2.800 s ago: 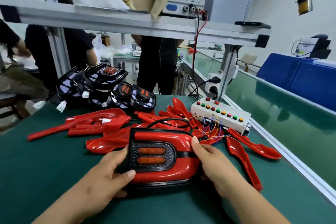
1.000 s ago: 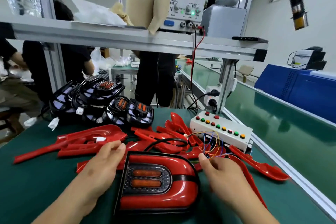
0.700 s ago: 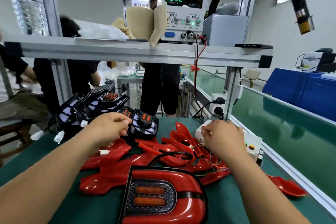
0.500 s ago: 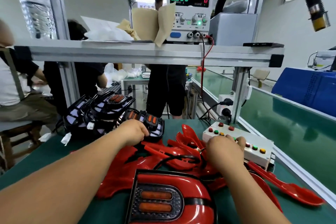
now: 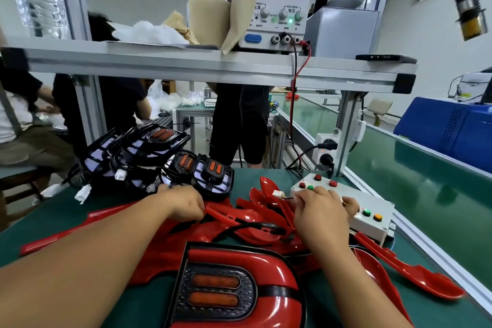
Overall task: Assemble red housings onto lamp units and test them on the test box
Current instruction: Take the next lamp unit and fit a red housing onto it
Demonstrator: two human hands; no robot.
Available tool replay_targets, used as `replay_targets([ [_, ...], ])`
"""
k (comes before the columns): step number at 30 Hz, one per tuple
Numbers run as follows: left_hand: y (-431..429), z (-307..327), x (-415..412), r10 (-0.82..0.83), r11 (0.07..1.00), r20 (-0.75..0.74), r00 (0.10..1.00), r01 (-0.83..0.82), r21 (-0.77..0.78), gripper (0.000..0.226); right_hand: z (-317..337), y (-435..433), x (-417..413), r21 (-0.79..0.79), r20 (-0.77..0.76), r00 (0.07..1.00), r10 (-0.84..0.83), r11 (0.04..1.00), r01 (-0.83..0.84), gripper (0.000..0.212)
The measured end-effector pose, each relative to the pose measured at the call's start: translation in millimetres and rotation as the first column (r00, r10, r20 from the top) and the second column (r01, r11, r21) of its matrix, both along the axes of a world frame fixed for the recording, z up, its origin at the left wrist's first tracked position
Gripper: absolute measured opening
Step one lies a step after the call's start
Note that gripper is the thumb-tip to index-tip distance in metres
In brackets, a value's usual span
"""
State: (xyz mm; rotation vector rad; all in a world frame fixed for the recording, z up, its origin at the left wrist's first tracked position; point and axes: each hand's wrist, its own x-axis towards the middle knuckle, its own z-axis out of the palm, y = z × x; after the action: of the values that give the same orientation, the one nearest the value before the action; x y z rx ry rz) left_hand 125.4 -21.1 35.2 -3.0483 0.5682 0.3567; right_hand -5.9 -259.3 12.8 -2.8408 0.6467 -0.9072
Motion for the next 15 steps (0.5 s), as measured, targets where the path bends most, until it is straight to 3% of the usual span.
replay_targets([
  [2,4.7,-0.9,0.9,-0.019,1.000,-0.046,0.999,0.018,-0.013,0.014,-0.5,0.5,-1.0,0.016,0.030,1.000,0.001,1.000,-0.002,0.027],
  [4,7.8,-1.7,-0.5,-0.028,0.998,0.045,0.999,0.026,0.050,0.005,-0.7,1.2,-1.6,0.023,0.051,0.999,0.004,1.000,-0.005,0.026],
  [6,8.9,-1.1,-1.9,-0.017,0.998,0.119,0.993,0.010,0.054,0.010,-1.2,3.3,-2.2,0.031,0.082,0.997,0.012,0.999,-0.014,0.024],
  [10,10.5,15.1,-1.9,0.039,0.992,0.293,0.955,-0.002,-0.126,0.012,-0.9,4.1,-4.0,0.057,0.120,0.993,0.005,0.998,-0.012,0.023],
  [12,10.1,27.1,-4.9,0.069,0.987,0.404,0.912,-0.004,-0.160,0.004,-0.6,3.6,-4.8,0.071,0.125,0.992,0.006,0.997,-0.015,0.022],
  [15,6.3,45.4,-5.5,0.117,0.982,0.508,0.853,-0.025,-0.185,0.014,-1.0,4.5,-5.2,0.087,0.165,0.986,0.017,0.996,-0.032,0.018],
])
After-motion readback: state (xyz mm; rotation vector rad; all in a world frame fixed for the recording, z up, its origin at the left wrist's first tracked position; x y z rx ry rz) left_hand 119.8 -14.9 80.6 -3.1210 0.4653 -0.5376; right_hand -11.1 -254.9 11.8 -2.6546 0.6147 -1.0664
